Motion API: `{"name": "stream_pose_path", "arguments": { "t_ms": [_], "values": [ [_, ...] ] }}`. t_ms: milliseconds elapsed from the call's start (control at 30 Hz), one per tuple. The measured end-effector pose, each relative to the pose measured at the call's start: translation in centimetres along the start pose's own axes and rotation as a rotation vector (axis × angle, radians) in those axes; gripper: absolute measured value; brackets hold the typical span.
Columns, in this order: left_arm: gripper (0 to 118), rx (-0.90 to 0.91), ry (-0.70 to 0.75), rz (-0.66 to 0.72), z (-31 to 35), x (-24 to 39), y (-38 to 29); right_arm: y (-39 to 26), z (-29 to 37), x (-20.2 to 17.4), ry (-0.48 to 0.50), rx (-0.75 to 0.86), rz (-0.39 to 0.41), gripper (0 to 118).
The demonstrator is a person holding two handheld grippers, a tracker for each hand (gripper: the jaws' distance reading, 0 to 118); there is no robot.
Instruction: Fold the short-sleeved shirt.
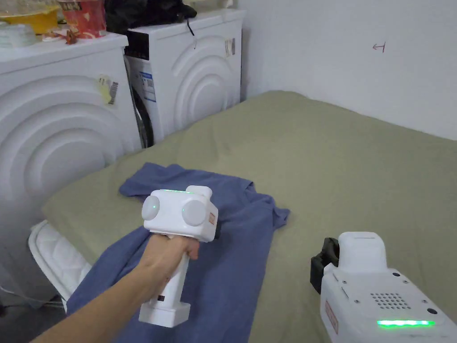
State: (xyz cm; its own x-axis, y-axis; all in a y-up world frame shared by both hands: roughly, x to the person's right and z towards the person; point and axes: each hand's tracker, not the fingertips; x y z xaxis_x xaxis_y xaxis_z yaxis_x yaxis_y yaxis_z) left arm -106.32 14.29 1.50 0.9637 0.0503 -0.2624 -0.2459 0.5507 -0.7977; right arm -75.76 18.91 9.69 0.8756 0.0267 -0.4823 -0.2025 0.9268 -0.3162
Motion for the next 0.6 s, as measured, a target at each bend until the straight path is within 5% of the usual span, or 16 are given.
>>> {"name": "stream_pose_path", "arguments": {
  "t_ms": [33,133,367,433,500,533,567,600],
  "values": [
    [17,-0.004,0.008,-0.036,-0.7,0.3,0.2,-0.4,-0.4,0.3,-0.004,-0.007,0.002,7],
    [118,-0.017,-0.016,-0.069,-1.9,0.7,0.2,-1.5,-1.1,1.2,0.001,-0.04,-0.009,7],
    [106,-0.076,0.044,-0.084,-3.4,1.9,-2.2,-3.1,-1.0,2.5,-0.012,-0.079,-0.018,7],
    [74,-0.055,0.049,-0.078,-2.8,2.1,-2.1,-3.2,-0.6,3.0,-0.024,-0.079,-0.008,7],
    [64,-0.022,0.038,-0.087,-2.7,2.2,-1.0,-3.1,0.2,4.1,-0.039,-0.081,-0.02,7],
    [24,0.005,0.056,-0.098,-2.1,2.6,-0.7,-3.0,0.6,4.6,-0.047,-0.084,-0.029,7],
    [5,0.017,0.129,-0.13,-1.7,3.2,-0.5,-3.0,1.2,5.1,-0.054,-0.083,-0.031,7],
    [5,0.021,0.115,-0.151,-1.5,3.2,-0.4,-3.0,2.1,5.7,-0.07,-0.077,-0.028,7]
  ]
}}
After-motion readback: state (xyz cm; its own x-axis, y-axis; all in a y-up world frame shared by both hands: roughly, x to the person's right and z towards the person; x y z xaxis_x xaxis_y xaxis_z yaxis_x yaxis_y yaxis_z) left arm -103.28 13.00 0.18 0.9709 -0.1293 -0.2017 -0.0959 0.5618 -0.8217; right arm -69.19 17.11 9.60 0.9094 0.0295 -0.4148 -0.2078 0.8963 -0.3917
